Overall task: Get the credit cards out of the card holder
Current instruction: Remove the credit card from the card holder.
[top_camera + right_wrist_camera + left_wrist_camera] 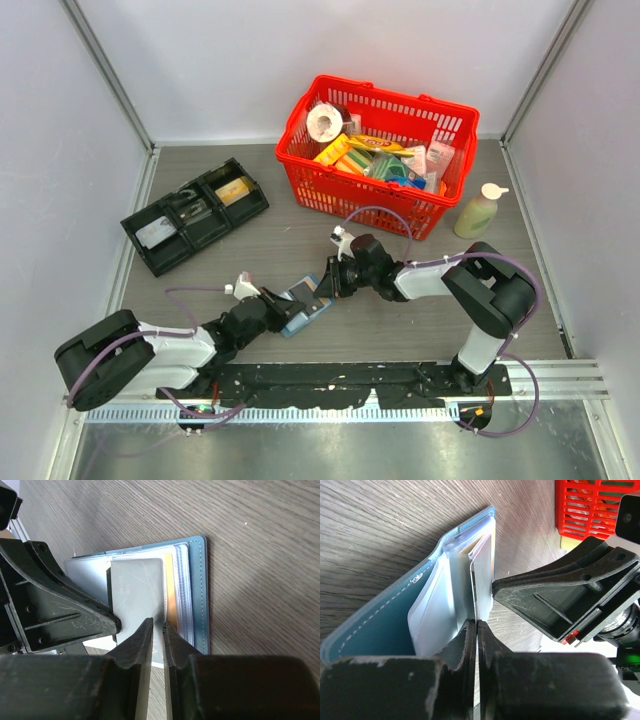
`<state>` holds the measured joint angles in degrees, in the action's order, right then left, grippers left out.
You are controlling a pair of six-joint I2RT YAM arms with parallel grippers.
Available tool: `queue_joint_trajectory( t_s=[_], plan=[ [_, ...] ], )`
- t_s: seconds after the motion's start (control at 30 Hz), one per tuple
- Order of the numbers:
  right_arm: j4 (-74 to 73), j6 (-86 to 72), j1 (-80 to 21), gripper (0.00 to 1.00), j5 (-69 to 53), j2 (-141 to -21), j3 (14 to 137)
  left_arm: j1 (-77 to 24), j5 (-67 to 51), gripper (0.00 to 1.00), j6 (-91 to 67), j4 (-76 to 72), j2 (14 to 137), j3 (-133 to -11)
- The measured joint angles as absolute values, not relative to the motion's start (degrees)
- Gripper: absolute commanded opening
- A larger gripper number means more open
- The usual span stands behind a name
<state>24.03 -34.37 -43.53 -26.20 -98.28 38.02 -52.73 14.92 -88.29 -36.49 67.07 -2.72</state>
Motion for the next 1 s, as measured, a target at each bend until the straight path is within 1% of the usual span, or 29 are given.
queue_joint_trajectory(
  t_s=[0.03,0.2,0.4,0.53,0.67,1.0],
  plan=[
    [24.2,-34.4,-43.5,0.22,-26.2,-98.3,38.0,-52.7,14.7,0.0,-88.6,-37.2,67.4,-2.6],
    [25.5,-34.6,-43.2,0.25,-26.9,-98.3,37.4,-52.7,14.1,0.0,-89.7,-38.4,67.1,-2.5],
    [26.7,-35.1,-42.8,0.25,-27.7,-98.3,37.0,-52.7,13.8,0.0,-89.8,-36.4,62.4,-2.4],
    [26.6,-34.8,-42.7,0.24,-27.7,-98.3,37.0,-52.7,13.8,0.01,-89.7,-32.3,57.9,-2.4],
    [26.1,-34.1,-42.6,0.22,-27.1,-98.3,37.1,-52.7,13.9,0.01,-89.7,-27.6,52.9,-2.3],
    [25.3,-33.3,-42.6,0.22,-26.3,-98.3,37.4,-52.7,14.0,0.0,-90.7,-12.0,37.5,-2.2]
  ],
)
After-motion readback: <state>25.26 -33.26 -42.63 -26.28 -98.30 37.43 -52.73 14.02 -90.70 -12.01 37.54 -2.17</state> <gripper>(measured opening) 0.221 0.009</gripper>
